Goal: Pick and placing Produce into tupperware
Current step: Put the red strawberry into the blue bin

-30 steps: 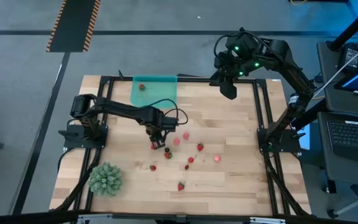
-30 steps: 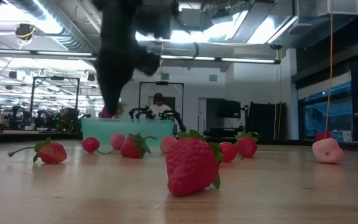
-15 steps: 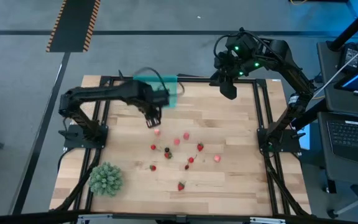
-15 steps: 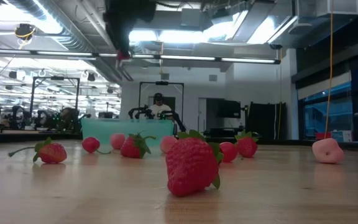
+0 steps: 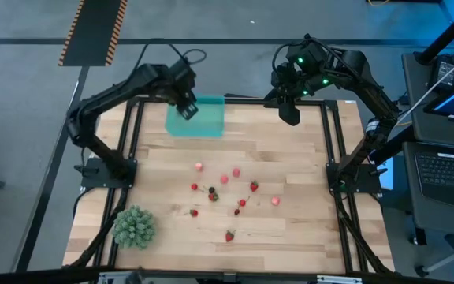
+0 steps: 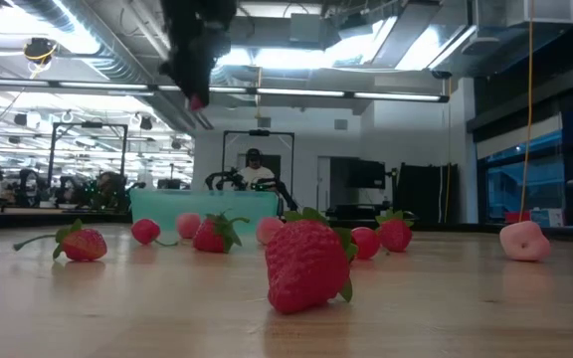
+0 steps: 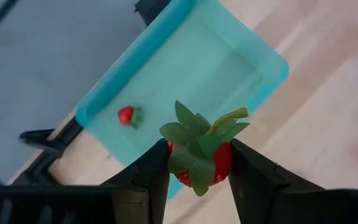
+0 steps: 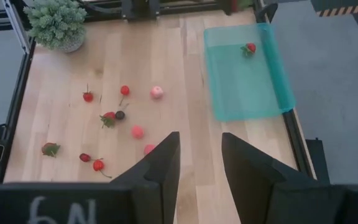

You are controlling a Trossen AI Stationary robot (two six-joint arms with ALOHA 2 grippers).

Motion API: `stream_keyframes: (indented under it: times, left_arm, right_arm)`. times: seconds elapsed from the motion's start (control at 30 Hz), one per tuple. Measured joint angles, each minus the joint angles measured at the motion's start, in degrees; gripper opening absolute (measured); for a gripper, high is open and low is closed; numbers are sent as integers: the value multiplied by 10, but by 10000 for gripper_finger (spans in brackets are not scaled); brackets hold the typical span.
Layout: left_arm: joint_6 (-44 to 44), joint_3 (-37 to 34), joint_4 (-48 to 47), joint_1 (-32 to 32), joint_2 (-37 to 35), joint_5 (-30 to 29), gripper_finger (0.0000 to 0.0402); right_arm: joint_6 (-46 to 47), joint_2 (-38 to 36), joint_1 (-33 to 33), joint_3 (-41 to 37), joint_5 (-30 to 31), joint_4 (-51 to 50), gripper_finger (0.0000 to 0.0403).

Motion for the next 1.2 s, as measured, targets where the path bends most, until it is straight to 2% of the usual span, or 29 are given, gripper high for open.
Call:
stream_keyframes:
  times: [0.1,0.23,0.5,0.63,0.83,1.2]
  left_arm:
    - [13,0,22,40,24,26,132]
    - [23,0,25,79,65,27,132]
    - [26,0,26,120,159,37,134]
    - [43,0,32,134,203,70,132]
    - [55,0,55,135,248,82,135]
    - [62,0,94,139,268,85,135]
  right_arm:
    - [0,0,0,0,0,0,121]
    - [-3,0,0,0,0,0,121]
    - [-28,0,0,0,0,0,121]
    - [-28,0,0,0,0,0,121]
    - [-28,0,0,0,0,-1,121]
    - [-28,0,0,0,0,-2,121]
